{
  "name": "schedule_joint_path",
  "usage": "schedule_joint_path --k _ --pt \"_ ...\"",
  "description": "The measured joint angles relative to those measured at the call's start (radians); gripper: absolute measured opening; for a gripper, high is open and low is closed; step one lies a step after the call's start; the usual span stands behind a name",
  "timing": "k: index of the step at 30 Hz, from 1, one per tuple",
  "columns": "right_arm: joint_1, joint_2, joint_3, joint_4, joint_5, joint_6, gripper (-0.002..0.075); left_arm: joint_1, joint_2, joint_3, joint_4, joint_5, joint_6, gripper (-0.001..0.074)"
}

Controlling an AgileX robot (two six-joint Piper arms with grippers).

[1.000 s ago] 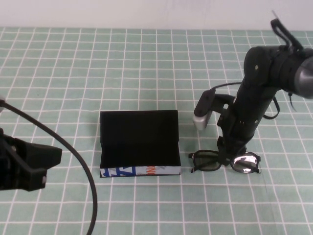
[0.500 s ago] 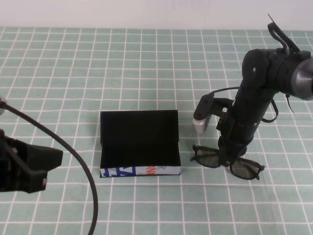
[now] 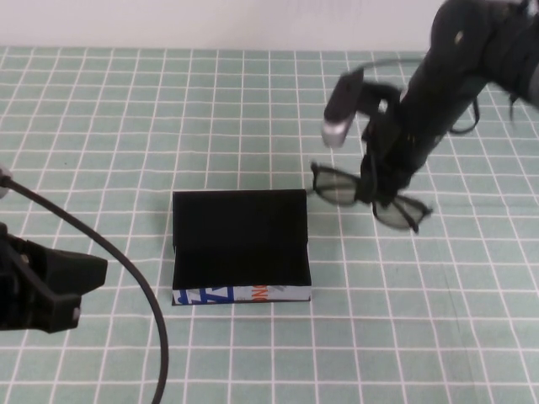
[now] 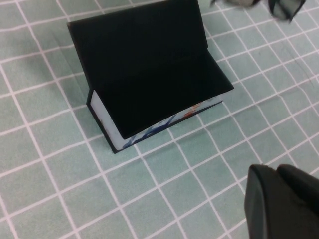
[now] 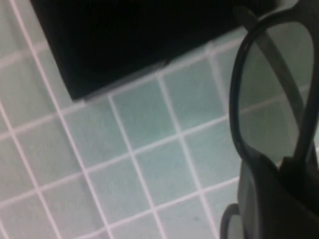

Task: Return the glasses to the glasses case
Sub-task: Place the glasses in the glasses case

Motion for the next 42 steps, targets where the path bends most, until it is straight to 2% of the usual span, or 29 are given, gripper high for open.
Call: schedule_joint_path --k 7,15,21,32,42 --pt "0.035 -0.059 -0.054 0.102 0.010 -0.016 0.0034 -0.004 0.000 0.000 0.018 -0.022 0.000 -0.0002" --pt "0.250 -0.030 -0.086 0.052 0.018 -0.047 0.0034 -0.047 0.000 0.000 0.024 -0.068 0.000 -0.0002" --pt "0.323 0.073 -0.174 0.046 0.020 -0.047 0.0034 -0.049 0.000 0.000 0.026 -0.070 0.000 -0.0002" --pt "0.335 0.201 -0.202 0.019 0.017 -0.032 0.0033 -0.049 0.000 0.000 0.029 -0.059 0.000 -0.0002" --pt "0.335 0.217 -0.203 -0.007 0.016 -0.003 0.0039 -0.049 0.000 0.000 0.030 -0.056 0.000 -0.0002"
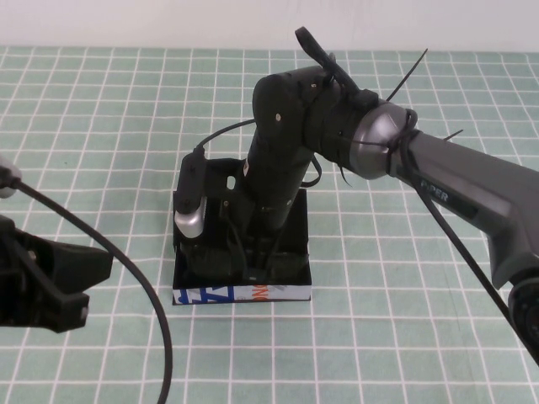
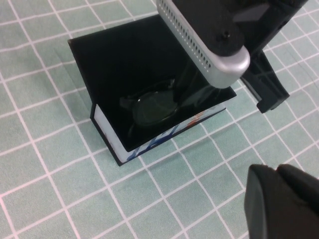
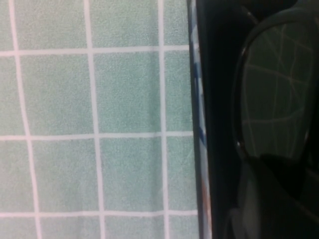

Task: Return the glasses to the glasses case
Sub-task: Place the glasses in the glasses case, then close the glasses case

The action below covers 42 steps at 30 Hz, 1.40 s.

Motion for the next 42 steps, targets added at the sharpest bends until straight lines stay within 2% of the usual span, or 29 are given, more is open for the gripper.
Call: schedule_joint_path --k 8,18,20,25,31,35,42 --pt "0.000 0.000 0.000 -0.002 -0.022 0.026 0.0112 0.000 0.000 0.000 -0.001 0.001 0.000 -0.0002" --pt "0.000 0.000 -0.019 -0.006 -0.019 0.028 0.0118 0.000 0.001 0.000 -0.001 0.001 0.003 -0.0002" --pt "0.000 0.000 -0.046 -0.006 -0.017 0.044 0.0104 0.000 0.012 0.000 -0.001 0.004 0.016 -0.0002" --pt "-0.002 0.000 -0.144 -0.004 -0.024 0.162 0.0010 0.000 0.085 0.000 -0.001 0.023 0.078 -0.0002" --pt "-0.070 -0.014 -0.199 0.033 -0.042 0.402 -0.0010 -0.005 0.225 -0.002 -0.068 0.033 0.193 -0.0002" --pt "-0.148 -0.014 -0.199 0.095 -0.056 0.479 -0.0011 -0.073 0.318 -0.002 -0.086 -0.027 0.224 -0.0002" --pt "-0.266 -0.014 -0.199 0.216 -0.156 0.498 -0.0011 -0.312 0.491 -0.002 -0.103 -0.278 0.226 -0.0002"
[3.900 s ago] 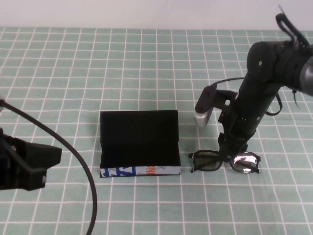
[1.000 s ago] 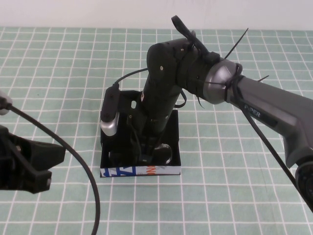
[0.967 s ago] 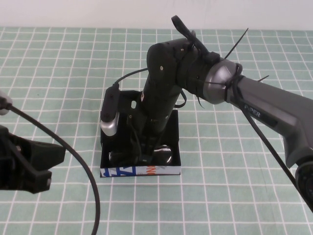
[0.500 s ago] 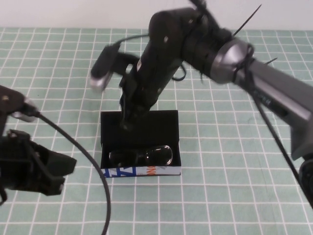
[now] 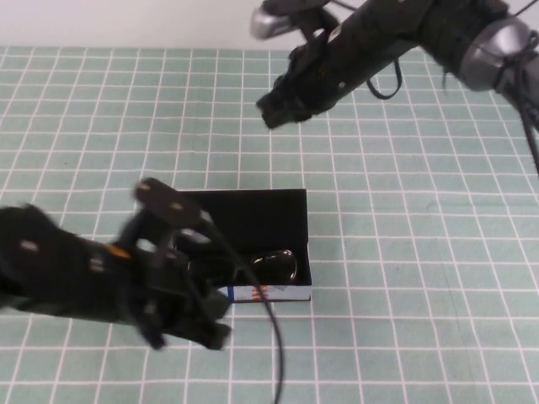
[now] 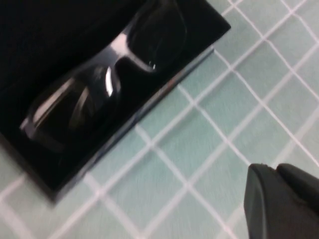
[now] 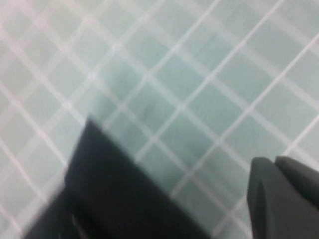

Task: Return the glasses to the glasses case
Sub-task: Close the glasses case

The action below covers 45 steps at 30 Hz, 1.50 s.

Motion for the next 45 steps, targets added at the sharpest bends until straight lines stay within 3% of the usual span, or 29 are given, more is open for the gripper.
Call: schedule_joint_path --k 5,12,32,45 --pt "-0.041 0.032 0.000 0.147 -0.076 0.001 -0.0011 -0.122 0.145 -0.005 -0.025 -0.211 0.000 -0.0002" --pt "-0.043 0.128 0.000 0.203 -0.077 -0.028 -0.0011 -0.146 0.271 -0.007 -0.055 -0.359 0.000 -0.0002" --pt "-0.043 0.197 0.000 0.241 0.128 -0.152 -0.0011 -0.146 0.328 -0.008 -0.062 -0.421 0.002 -0.0002" --pt "-0.043 0.197 0.000 0.295 0.141 -0.155 -0.0011 -0.146 0.337 -0.008 -0.062 -0.458 0.002 -0.0002"
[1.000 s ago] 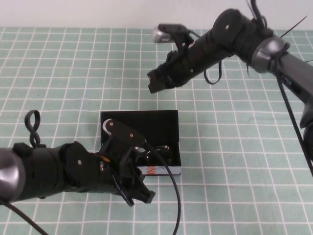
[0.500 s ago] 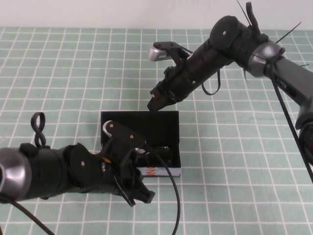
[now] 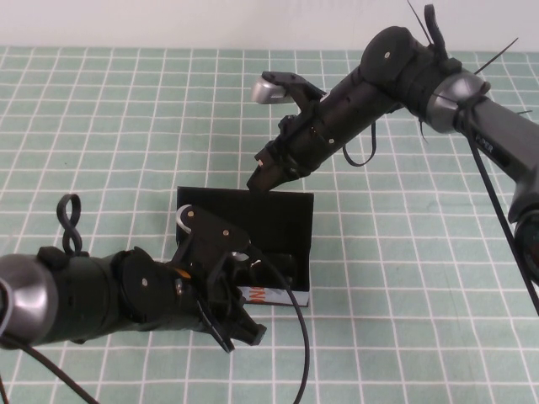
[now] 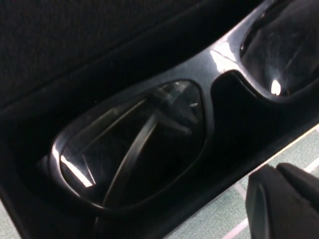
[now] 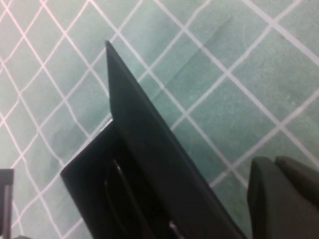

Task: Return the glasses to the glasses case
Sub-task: Close the glasses case

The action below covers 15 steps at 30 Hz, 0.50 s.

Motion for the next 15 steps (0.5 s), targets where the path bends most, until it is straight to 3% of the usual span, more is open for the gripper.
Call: schedule_joint_path --k 15 --pt "0.059 -0.070 0.099 0.015 0.002 0.018 -0.0011 0.000 0.000 0.000 0.000 -0.006 0.000 -0.0002"
